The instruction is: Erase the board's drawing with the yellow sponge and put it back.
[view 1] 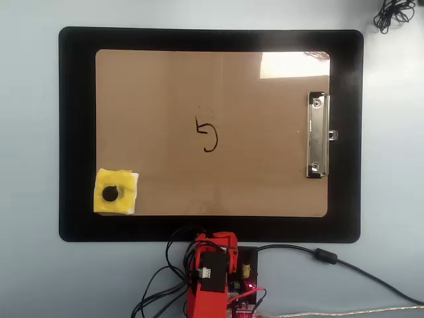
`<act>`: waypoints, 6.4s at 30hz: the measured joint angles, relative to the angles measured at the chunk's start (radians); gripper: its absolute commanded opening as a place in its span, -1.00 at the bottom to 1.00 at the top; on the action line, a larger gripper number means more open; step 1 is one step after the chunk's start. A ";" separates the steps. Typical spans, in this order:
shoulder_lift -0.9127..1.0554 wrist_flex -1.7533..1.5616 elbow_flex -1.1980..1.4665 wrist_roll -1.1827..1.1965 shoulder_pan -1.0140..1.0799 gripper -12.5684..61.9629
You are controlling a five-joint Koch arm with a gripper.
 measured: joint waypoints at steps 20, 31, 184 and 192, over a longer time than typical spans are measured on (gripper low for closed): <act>-0.005 0.031 -0.368 0.003 -0.170 0.24; -0.008 -0.756 -0.265 -0.242 -0.900 0.22; -0.528 -1.907 0.235 -0.095 -0.215 -0.88; -0.532 -1.893 0.137 -0.091 -0.206 -0.88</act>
